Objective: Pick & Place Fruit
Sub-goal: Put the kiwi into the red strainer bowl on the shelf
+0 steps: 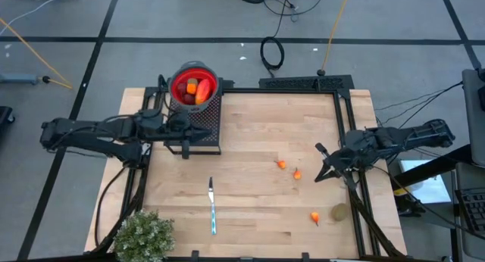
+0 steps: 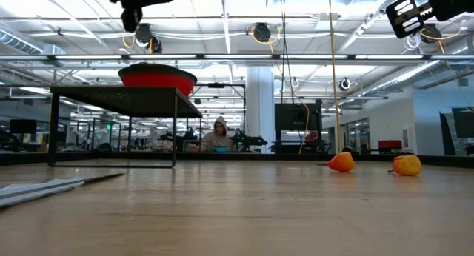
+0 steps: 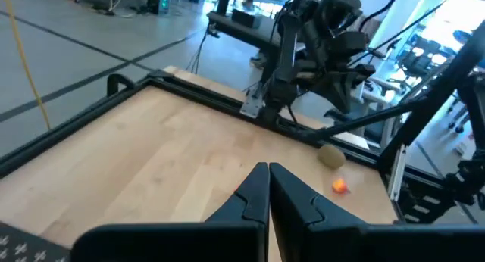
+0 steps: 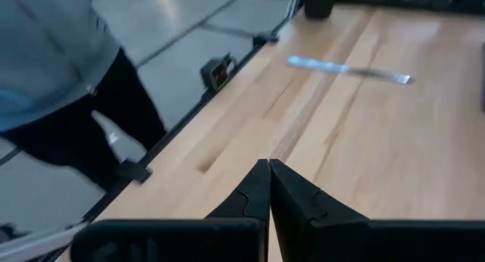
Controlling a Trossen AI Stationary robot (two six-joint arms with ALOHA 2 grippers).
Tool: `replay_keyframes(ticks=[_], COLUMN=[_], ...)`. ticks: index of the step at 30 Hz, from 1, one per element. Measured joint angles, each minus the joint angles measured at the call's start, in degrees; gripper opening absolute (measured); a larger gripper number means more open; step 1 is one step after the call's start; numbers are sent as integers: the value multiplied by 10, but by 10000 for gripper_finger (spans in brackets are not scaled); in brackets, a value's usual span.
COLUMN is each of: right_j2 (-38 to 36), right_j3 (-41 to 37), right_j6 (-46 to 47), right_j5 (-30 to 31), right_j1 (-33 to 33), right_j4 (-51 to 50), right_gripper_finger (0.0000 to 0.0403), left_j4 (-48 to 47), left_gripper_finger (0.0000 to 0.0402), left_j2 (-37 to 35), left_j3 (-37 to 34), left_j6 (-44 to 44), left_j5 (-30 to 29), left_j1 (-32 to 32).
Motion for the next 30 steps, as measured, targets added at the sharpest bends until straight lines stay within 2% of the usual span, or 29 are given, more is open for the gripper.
replay_keyframes(ticks=[8, 14, 19, 25, 30], right_j2=[99, 188, 261, 331, 363], right_j3=[72, 157, 216, 261, 265], right_j6=[4, -9, -13, -5, 47], right_j5=[2, 65, 76, 75, 73], right_j1=[43, 92, 134, 187, 232], right_j4=[-76, -178, -240, -292, -306], right_gripper_finger=[0, 0, 0, 0, 0], left_j4=[-3, -8, -8, -8, -25], left_gripper_finger=[9, 3, 11, 4, 13], left_j2=[-91, -157, -206, -260, -293], left_j3=[-63, -103, -137, -170, -177], left_j6=[12, 24, 24, 33, 32], left_j5=[-7, -7, -7, -6, -6], left_j1=[-26, -35, -36, -36, -36])
